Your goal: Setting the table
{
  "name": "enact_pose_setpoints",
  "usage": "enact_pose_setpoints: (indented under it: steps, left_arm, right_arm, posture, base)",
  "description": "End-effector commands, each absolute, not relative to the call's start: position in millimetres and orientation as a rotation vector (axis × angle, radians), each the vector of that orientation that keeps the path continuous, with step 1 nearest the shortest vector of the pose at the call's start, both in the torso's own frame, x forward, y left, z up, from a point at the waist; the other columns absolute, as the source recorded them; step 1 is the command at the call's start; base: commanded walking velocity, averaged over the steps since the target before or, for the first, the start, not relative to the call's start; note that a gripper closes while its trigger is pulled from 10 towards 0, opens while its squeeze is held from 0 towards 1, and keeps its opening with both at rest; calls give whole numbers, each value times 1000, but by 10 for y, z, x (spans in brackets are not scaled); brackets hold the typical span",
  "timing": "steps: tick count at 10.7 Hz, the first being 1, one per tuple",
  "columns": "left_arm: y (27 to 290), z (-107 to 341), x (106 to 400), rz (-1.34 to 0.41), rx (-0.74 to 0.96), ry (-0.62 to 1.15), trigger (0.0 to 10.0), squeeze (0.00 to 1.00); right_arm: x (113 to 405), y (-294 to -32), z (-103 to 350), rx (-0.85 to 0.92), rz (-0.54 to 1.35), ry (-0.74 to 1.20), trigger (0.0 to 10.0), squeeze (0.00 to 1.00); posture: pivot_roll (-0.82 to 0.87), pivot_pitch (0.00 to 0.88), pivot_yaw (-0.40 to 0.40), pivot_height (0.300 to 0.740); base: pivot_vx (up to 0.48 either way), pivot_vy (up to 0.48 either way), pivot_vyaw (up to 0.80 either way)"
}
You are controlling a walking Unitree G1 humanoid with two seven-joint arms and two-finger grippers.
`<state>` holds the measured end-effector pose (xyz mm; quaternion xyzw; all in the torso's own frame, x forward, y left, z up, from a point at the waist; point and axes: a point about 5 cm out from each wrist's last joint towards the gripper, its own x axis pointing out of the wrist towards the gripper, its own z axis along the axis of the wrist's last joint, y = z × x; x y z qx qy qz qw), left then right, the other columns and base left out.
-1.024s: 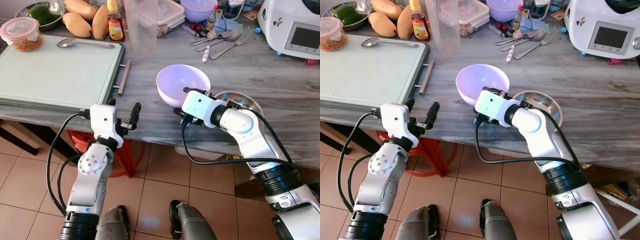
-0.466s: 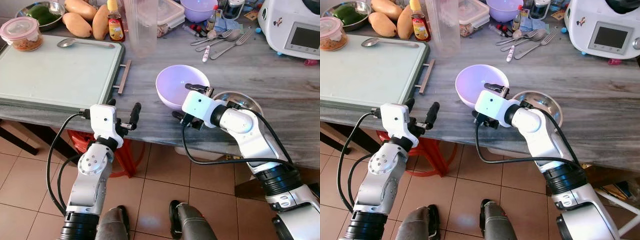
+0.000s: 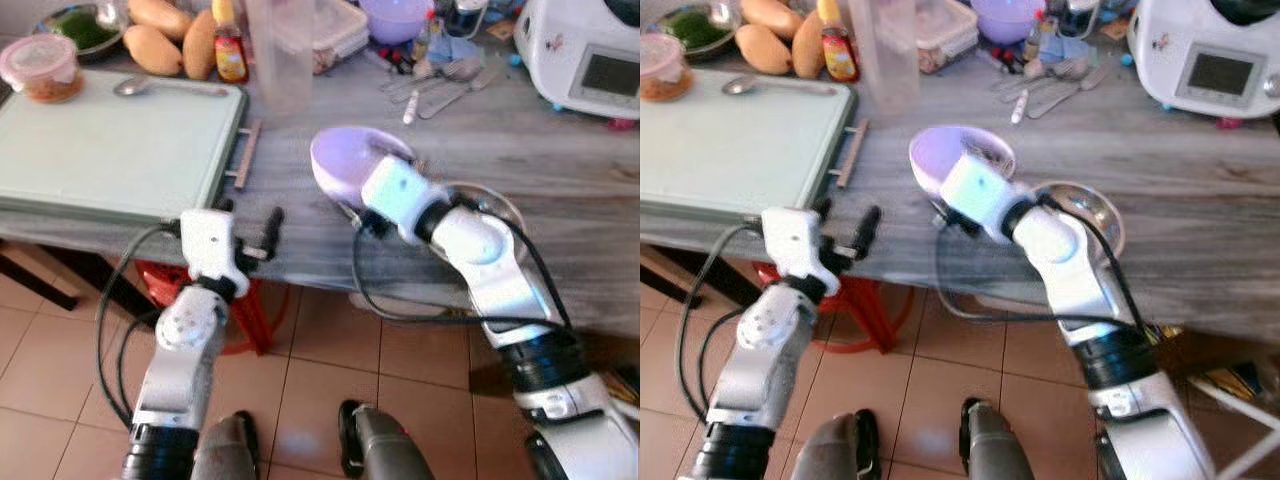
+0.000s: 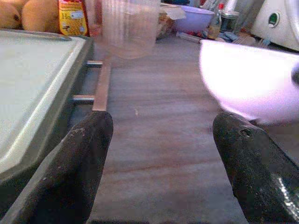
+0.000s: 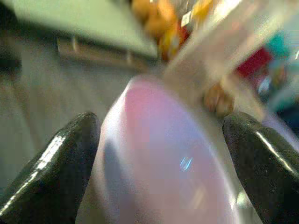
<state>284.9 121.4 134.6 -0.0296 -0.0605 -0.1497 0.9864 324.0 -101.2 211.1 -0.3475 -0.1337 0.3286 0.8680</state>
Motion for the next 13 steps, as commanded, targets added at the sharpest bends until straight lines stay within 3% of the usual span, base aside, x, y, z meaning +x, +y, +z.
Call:
enact_pose_setpoints:
  steps: [1, 2, 5, 7, 9, 11, 13]
  left_arm:
    - [1209, 1297, 2842, -307, -56, -95, 10000, 0]
    - [1207, 1294, 2845, -308, -57, -94, 10000, 0]
    - [1199, 1282, 2849, -310, -60, -90, 10000, 0]
    - [1191, 1277, 2855, -308, -65, -91, 10000, 0]
    - [1184, 1275, 2867, -310, -68, -92, 10000, 0]
    - [1184, 1256, 2848, -319, -67, -84, 10000, 0]
    - [1208, 1247, 2839, -317, -64, -80, 10000, 0]
  right_arm:
    - [3204, -1015, 2119, -691, 716, -286, 10000, 773]
    - [3176, -992, 2097, -677, 739, -284, 10000, 0]
    - [3151, -1013, 2217, -649, 624, -389, 10000, 0]
    - [3050, -1229, 2438, -718, 270, -550, 10000, 0]
    - [2963, -1466, 2367, -720, 79, -496, 10000, 0]
    - [2876, -1570, 2144, -670, 27, -387, 10000, 0]
    - [2790, -1365, 2052, -622, 157, -395, 10000, 0]
  posture:
    - [-96, 183, -5, 740]
    - [-98, 185, -5, 740]
    - [-104, 189, -8, 740]
    - [-112, 189, -11, 740]
    - [-121, 184, -10, 740]
    - [-127, 183, -9, 740]
    - [-124, 184, -5, 740]
  base:
    - [0, 0, 0]
    - [0, 0, 0]
    - [0, 0, 0]
    - [0, 0, 0]
    - [0, 0, 0]
    - [0, 0, 0]
    - [0, 0, 0]
